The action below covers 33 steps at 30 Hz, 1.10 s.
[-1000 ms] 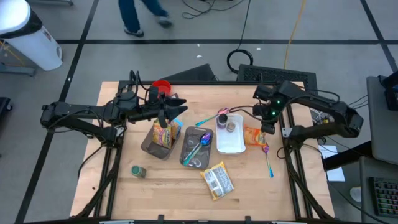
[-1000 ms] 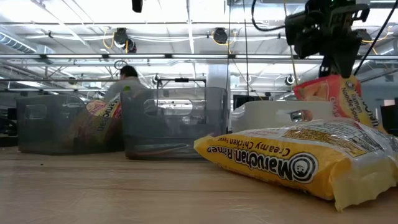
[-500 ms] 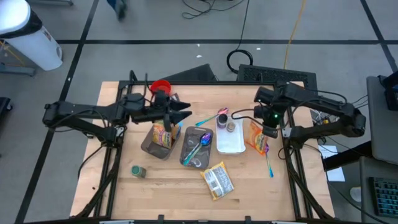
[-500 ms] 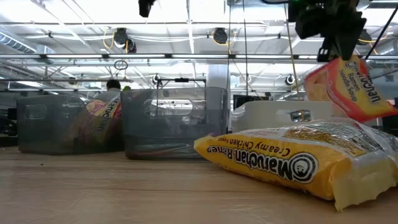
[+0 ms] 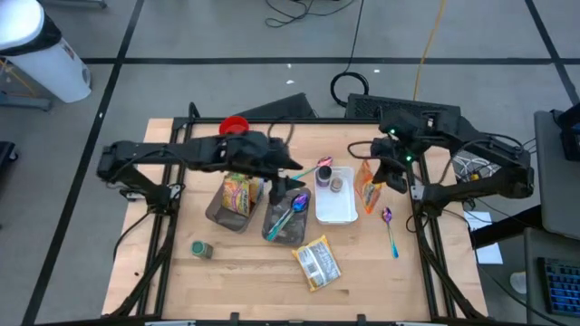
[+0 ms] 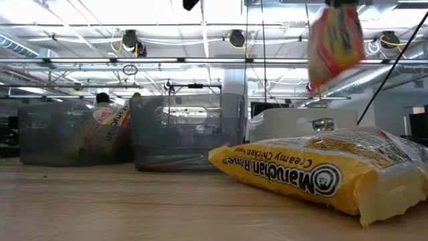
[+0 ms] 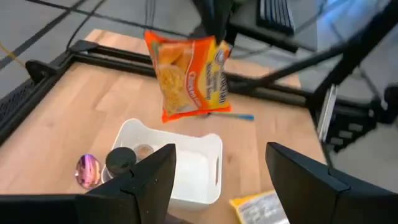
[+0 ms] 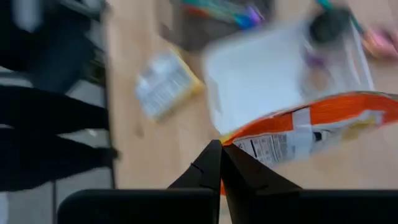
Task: Pick & Place Food Item
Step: Put the orange pack into the left gray bin
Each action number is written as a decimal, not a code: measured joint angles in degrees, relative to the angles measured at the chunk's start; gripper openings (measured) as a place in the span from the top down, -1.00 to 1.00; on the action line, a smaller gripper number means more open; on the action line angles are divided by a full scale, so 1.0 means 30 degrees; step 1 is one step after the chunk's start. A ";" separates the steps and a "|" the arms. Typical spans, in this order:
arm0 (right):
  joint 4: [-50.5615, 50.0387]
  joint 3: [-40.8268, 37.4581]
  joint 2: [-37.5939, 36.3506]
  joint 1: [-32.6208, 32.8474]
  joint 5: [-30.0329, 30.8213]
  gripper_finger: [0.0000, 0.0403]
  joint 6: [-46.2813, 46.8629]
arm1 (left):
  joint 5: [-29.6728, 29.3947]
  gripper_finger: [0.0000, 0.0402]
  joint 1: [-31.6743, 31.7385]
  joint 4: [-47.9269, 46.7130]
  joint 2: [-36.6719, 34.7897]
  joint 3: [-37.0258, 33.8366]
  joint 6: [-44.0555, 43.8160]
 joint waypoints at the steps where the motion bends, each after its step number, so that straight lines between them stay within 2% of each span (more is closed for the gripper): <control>1: 0.0619 0.0292 0.0000 0.0404 -0.0268 1.00 0.0340 | 0.0107 -0.28 0.0065 -0.0614 0.0359 0.0707 0.0361; 4: 0.2796 0.0812 -0.0007 0.1907 -0.0248 1.00 0.1295 | 0.0935 -0.28 0.0364 -0.1361 0.1331 0.2455 0.0912; 9: 0.6393 0.0879 0.0224 0.4415 -0.0266 1.00 0.2647 | 0.3904 -0.28 0.1149 -0.1885 0.2550 0.4693 0.0444; 13: 0.8349 0.0876 0.0834 0.6225 -0.0342 1.00 0.3379 | 0.6013 -0.28 0.1423 -0.2620 0.3736 0.6645 -0.0104; 16: 0.9470 0.0876 0.1400 0.7271 -0.1125 1.00 0.3721 | 0.7262 -0.28 0.1328 -0.3289 0.4782 0.8417 -0.0116; 24: 1.2125 0.0876 0.2121 0.8714 -0.1316 1.00 0.4336 | 1.0505 -0.28 0.1089 -0.4656 0.7244 1.2069 -0.0638; 33: 1.4333 0.0876 0.2135 0.9017 -0.1317 1.00 0.4858 | 1.1515 -0.28 0.0594 -0.4706 0.8079 1.2609 -0.1064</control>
